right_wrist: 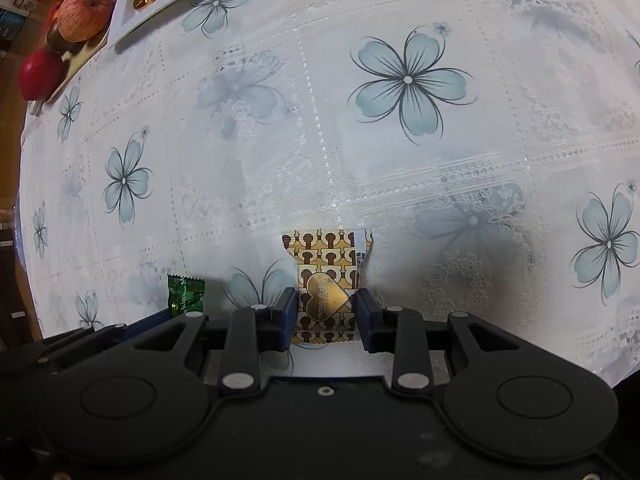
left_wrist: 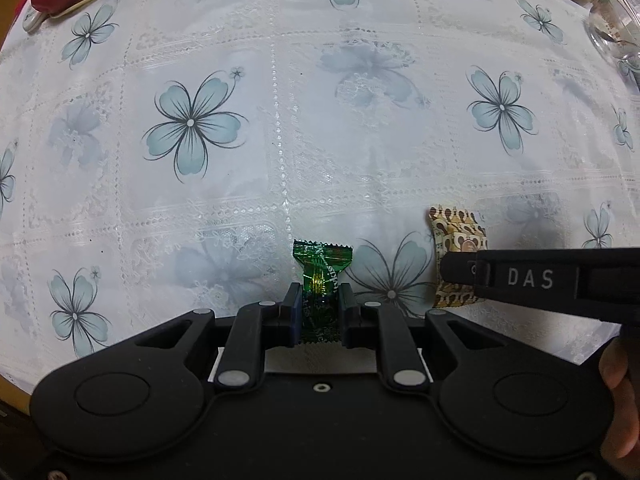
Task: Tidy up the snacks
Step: 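Carry the green candy and brown packet over the gold tray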
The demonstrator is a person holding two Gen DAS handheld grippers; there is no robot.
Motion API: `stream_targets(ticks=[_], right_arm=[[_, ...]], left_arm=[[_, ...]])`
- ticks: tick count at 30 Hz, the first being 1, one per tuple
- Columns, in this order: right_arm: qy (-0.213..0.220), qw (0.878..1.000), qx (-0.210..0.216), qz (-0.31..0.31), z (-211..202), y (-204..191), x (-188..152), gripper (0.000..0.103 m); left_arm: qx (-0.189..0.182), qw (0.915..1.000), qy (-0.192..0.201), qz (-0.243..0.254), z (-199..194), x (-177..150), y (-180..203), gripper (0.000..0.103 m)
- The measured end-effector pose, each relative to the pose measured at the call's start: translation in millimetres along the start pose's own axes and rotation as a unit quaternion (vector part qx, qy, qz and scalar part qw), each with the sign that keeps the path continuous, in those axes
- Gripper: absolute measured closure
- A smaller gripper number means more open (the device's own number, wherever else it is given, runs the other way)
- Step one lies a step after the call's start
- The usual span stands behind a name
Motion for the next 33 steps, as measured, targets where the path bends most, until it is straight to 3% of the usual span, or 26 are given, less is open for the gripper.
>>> stream_targets(ticks=[8,14,20,26,30,33], right_arm=[[0.004,1.0,-0.005,-0.009,-1,-1,-4,0.07],[0.026,0.999,-0.019,-0.022,-6,2,-4,0.07],[0.108,0.991,-0.051,-0.067,-28,-1,-9,0.07],[0.197,0.975,-0.042,-0.093,-68,-4,-34,0.07],[0.233,0.964,-0.057,-0.117,-84,-5,-70,0.07],[0.228,0.965,-0.061,-0.118,-91,-3,-102,0.07]], left_arm=[[-0.011,0.9999,-0.002,-0.007,-5,-6,-11,0.08],[0.039,0.9988,0.03,-0.003,-11,-7,-14,0.08],[0.084,0.9908,0.107,0.004,-39,-16,-10,0.08],[0.081,0.986,0.146,0.011,-63,-50,3,0.08],[0.087,0.983,0.161,0.017,-71,-81,6,0.08],[0.093,0.9832,0.157,0.017,-71,-100,3,0.08]])
Point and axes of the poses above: each gripper's, at about its wrist camera, not at the fingertips, and z roughly the way its jaws point, y to its right, x to its top, the point moved 5 cm from there along z, roughly the way its jaws point, and after that the axes turned 6 degrees about y, right-handed, at the moved point
